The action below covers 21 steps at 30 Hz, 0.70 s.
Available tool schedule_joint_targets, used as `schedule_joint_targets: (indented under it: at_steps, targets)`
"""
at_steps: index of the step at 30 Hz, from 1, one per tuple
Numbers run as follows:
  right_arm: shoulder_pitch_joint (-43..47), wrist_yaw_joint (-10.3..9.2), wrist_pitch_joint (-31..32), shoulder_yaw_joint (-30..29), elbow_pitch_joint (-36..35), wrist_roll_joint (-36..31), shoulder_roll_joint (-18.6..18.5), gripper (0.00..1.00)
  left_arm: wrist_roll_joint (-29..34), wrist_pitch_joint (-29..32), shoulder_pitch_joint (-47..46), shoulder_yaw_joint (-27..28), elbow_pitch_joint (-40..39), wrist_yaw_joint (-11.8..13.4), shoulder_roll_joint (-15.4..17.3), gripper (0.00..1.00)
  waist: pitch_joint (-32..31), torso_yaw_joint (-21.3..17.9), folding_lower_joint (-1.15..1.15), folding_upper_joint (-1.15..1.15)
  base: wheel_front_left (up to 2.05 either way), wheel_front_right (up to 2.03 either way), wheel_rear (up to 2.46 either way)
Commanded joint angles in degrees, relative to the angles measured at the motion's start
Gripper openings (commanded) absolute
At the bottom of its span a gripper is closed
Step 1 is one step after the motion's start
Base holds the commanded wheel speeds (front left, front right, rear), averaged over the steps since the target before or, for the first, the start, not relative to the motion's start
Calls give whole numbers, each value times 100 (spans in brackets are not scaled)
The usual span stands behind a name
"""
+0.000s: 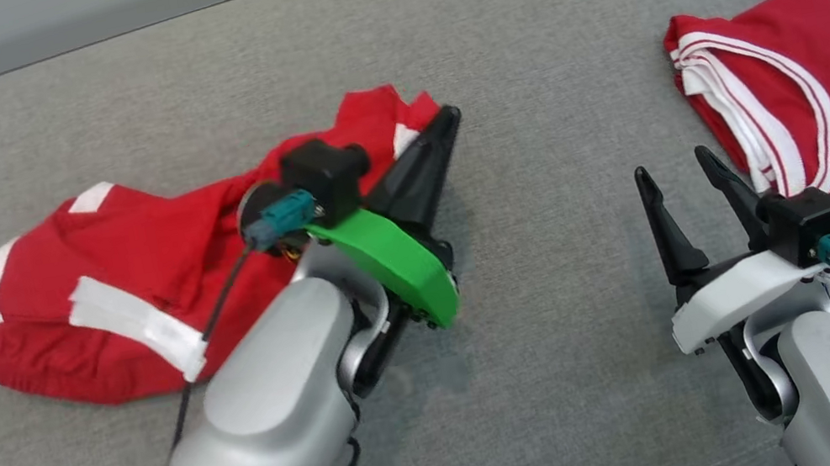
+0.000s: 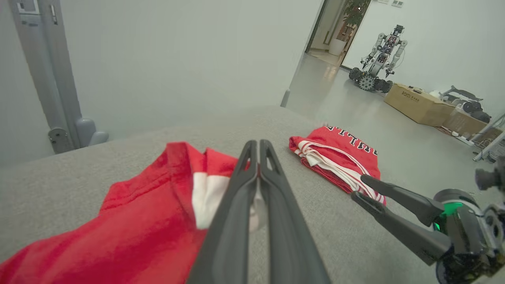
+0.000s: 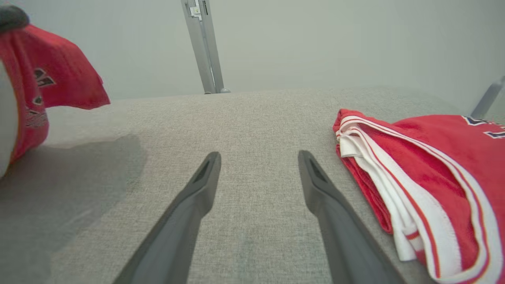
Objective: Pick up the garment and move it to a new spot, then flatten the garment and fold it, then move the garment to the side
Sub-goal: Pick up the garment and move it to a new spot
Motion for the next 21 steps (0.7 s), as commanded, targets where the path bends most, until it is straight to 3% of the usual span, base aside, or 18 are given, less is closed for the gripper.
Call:
schedule_joint_targets:
  at_steps: [1,6,7,8,12,21]
  targets:
    - [-76,-3,-14,-18,-24,14,32,100,-47,-49,121,-217,112,11,-105,0,227,-693,0,-1,0,0,0]
    - [-66,-3,-14,-40,-31,49,52,100,-89,-154,165,-578,347,11,-287,0,277,-918,0,-1,0,0,0]
    - [-58,-3,-14,-51,-32,60,57,100,-36,-169,150,-578,416,11,-302,10,278,-937,0,-1,0,0,0]
    - [-56,-3,-14,-57,-19,71,62,100,8,-189,150,-536,484,11,-315,100,274,-945,0,-1,0,0,0]
    - [13,-3,-14,-126,-5,63,70,100,436,-200,235,91,389,66,-298,100,182,-845,0,-1,0,0,0]
    - [155,-3,-14,-80,-3,128,67,100,1482,-198,1278,1801,-102,437,170,100,-294,-440,0,-1,0,0,0]
